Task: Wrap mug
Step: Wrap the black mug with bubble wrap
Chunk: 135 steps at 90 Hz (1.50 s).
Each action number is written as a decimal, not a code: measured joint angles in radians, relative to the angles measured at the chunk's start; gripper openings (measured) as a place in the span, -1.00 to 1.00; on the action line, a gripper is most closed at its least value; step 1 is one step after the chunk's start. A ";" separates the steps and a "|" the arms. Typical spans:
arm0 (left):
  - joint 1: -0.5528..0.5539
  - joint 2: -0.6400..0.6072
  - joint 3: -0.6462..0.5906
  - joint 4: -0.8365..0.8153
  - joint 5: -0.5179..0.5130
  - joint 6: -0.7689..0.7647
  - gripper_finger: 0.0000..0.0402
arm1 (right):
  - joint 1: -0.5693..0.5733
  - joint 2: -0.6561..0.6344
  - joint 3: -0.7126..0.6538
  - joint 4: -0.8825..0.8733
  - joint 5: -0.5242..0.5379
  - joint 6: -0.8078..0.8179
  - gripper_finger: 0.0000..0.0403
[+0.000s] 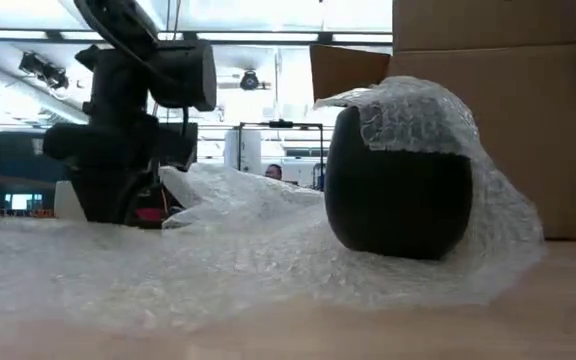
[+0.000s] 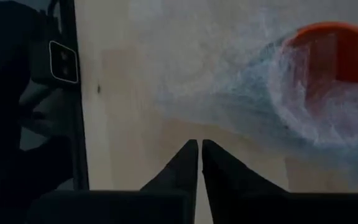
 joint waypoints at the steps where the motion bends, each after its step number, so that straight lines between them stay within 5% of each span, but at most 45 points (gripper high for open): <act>1: -0.004 0.000 0.000 0.005 -0.002 0.006 -0.37 | 0.000 0.000 0.000 0.000 0.000 0.000 -1.00; 11: -0.046 0.002 0.005 0.034 -0.027 0.043 -0.48 | -0.003 0.000 0.000 0.004 0.008 -0.006 -1.00; 29: -0.097 0.011 0.075 -0.037 -0.060 0.030 -0.95 | -0.008 0.000 0.000 0.012 0.011 -0.016 -1.00; 51: -0.171 0.009 0.250 -0.225 -0.067 0.016 -1.00 | -0.011 0.000 0.000 0.007 0.012 -0.017 -1.00; 84: -0.294 0.007 0.523 -0.146 -0.072 0.023 -1.00 | 0.001 -0.007 0.000 -0.106 0.022 0.108 -1.00; 135: -0.494 0.015 0.538 0.027 -0.058 0.121 -1.00 | 0.007 -0.004 -0.138 -0.071 -0.042 0.327 -1.00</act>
